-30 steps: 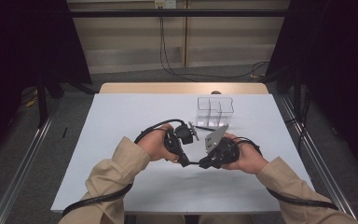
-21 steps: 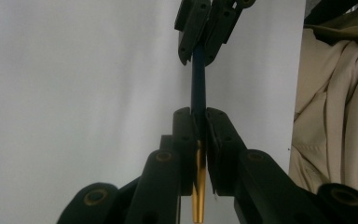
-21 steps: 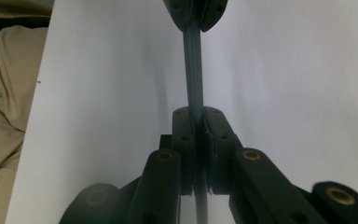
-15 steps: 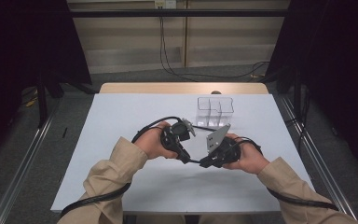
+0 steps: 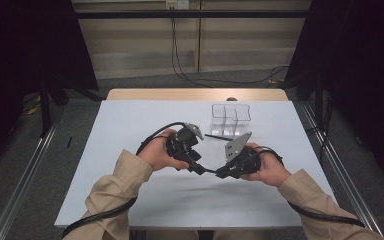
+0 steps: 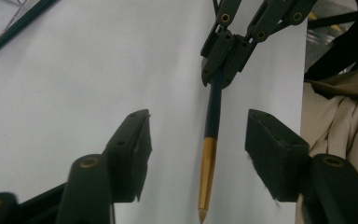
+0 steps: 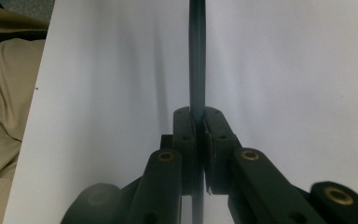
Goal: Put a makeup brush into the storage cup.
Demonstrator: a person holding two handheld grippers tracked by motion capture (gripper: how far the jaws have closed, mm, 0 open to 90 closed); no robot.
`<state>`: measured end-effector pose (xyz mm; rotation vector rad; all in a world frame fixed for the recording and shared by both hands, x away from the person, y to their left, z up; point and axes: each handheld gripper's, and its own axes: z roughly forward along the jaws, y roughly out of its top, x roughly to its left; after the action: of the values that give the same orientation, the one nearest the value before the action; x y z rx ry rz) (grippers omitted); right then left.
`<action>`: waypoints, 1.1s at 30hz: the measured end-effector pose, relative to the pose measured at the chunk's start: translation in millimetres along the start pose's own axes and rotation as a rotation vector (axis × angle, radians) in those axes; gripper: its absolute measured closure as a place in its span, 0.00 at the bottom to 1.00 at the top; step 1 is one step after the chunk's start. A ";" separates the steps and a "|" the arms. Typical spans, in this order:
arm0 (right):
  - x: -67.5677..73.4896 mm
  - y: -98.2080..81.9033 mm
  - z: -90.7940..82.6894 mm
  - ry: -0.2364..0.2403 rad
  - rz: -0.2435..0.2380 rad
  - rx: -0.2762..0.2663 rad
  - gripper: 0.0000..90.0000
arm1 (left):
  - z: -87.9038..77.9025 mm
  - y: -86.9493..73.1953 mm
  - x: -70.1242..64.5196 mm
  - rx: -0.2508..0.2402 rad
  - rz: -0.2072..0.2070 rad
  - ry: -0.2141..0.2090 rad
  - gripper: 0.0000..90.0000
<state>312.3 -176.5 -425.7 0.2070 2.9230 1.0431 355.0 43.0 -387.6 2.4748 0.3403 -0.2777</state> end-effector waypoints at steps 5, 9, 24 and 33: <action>0.4 -1.0 -1.1 0.000 0.016 -0.007 0.94 | -1.8 -6.8 3.6 -0.048 -0.003 0.016 0.26; -1.1 -2.6 -0.4 -0.009 0.024 -0.017 0.94 | -3.3 -10.1 4.7 -0.098 -0.005 0.031 0.15; -1.9 -9.4 -2.7 -0.027 0.063 -0.065 0.94 | -16.2 -23.0 9.4 -0.307 -0.020 0.062 0.03; -2.4 -15.6 -4.6 -0.041 0.107 -0.133 0.94 | -16.9 -28.6 11.6 -0.367 -0.032 0.072 0.03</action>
<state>312.5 -191.6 -432.1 0.3790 2.8201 1.2270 359.2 77.5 -393.2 2.1226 0.4212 -0.1261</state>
